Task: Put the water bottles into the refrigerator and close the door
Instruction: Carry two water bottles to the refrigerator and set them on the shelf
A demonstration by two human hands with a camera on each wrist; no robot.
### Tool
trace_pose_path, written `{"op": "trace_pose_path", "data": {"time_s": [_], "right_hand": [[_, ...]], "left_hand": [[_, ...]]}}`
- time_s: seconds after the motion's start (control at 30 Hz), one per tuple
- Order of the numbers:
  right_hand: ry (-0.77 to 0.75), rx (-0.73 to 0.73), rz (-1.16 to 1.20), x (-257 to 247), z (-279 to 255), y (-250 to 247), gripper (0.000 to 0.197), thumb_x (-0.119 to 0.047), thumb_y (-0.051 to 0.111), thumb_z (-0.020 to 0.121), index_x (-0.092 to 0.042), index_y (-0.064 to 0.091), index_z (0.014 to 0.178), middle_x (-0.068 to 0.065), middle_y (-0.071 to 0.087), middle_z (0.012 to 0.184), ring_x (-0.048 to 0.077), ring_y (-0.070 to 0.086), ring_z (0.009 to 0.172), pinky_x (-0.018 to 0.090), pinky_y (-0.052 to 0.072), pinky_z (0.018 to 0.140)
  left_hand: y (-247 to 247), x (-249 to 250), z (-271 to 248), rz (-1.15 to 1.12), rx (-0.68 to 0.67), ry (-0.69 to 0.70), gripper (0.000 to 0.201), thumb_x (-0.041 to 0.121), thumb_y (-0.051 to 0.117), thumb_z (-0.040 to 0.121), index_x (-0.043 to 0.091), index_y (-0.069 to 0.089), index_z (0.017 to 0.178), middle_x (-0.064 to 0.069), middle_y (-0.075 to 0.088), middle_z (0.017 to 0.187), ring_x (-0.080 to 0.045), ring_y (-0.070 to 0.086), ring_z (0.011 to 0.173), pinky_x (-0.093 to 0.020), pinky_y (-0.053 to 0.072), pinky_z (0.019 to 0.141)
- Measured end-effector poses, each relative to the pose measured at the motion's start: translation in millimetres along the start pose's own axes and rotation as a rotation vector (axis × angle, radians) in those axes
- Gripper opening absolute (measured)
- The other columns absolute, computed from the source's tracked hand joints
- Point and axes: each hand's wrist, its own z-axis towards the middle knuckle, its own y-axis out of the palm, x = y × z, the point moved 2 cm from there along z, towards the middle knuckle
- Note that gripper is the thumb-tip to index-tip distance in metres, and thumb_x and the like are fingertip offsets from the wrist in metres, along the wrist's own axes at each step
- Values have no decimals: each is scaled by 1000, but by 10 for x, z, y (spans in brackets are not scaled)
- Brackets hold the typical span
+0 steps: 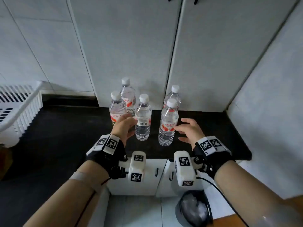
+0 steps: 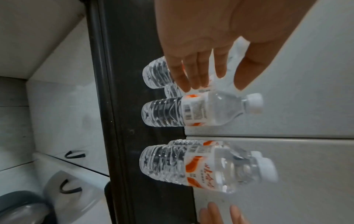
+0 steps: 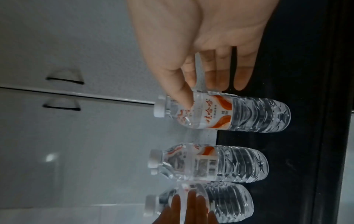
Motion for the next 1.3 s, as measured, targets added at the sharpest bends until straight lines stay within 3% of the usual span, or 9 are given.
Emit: {"op": "trace_pose_path", "data": {"time_s": [0.17, 0.27, 0.43, 0.6, 0.73, 0.9, 1.13, 1.23, 1.3], "right_hand": [[-25, 41, -31, 119, 409, 217, 82, -1, 78, 64, -13, 35, 134, 6, 50, 131, 23, 50, 121, 37, 40, 103], [-40, 14, -27, 175, 574, 324, 76, 8, 77, 61, -17, 41, 123, 4, 57, 119, 18, 53, 111, 33, 39, 100], [-66, -10, 17, 304, 768, 359, 73, 5, 79, 59, -19, 48, 121, 5, 62, 120, 18, 58, 109, 36, 44, 100], [-203, 40, -12, 301, 644, 433, 55, 4, 78, 62, -11, 58, 111, 10, 67, 112, 16, 64, 102, 32, 48, 97], [-146, 129, 71, 530, 347, 244, 67, -13, 84, 52, -12, 55, 113, 10, 68, 110, 20, 65, 103, 42, 50, 97], [-53, 310, 158, 761, -402, -344, 47, -10, 79, 67, -15, 56, 108, 6, 68, 104, 17, 65, 95, 37, 53, 90], [-95, 715, 273, 1157, -2305, -1124, 52, -27, 81, 63, -12, 56, 106, 16, 65, 107, 35, 64, 100, 53, 49, 95], [-101, 907, 322, 1532, -3492, -1326, 49, -29, 84, 59, -18, 58, 99, 6, 66, 90, 14, 69, 76, 35, 57, 79], [-79, 1006, 386, 1827, -4366, -1374, 57, -22, 84, 57, -10, 58, 107, 10, 67, 92, 24, 67, 80, 45, 56, 81]], "left_hand": [[45, -139, 494, 196, -89, -22, 69, -3, 68, 67, 10, 44, 130, -5, 60, 123, -25, 55, 111, -41, 41, 94], [54, -228, 779, 252, -128, 3, 76, -6, 75, 61, 9, 45, 129, -15, 62, 123, -31, 57, 115, -51, 41, 103], [127, -265, 960, 344, -179, 148, 46, -9, 74, 65, 24, 54, 92, 0, 63, 94, -17, 60, 91, -34, 47, 87], [163, -356, 1021, 320, -190, 209, 43, 3, 76, 67, 5, 57, 106, -10, 66, 95, -22, 64, 88, -33, 51, 77], [217, -393, 810, 210, -401, 159, 36, 16, 80, 55, 15, 65, 88, 2, 70, 76, -13, 65, 72, -31, 53, 70], [487, -660, 294, 63, -665, -36, 82, 50, 88, 35, 10, 60, 101, -3, 71, 82, -19, 68, 77, -36, 52, 72], [1441, -1089, -1323, 15, -1078, -110, 67, 44, 83, 55, 11, 58, 108, -2, 71, 81, -18, 68, 72, -32, 55, 66], [1791, -1499, -2364, 14, -1376, -358, 49, 42, 75, 69, 11, 56, 101, -5, 67, 78, -20, 66, 68, -34, 54, 65], [1944, -1782, -3152, 66, -1519, -525, 54, 50, 80, 57, 14, 53, 88, -4, 59, 70, -21, 57, 61, -33, 49, 62]]}}
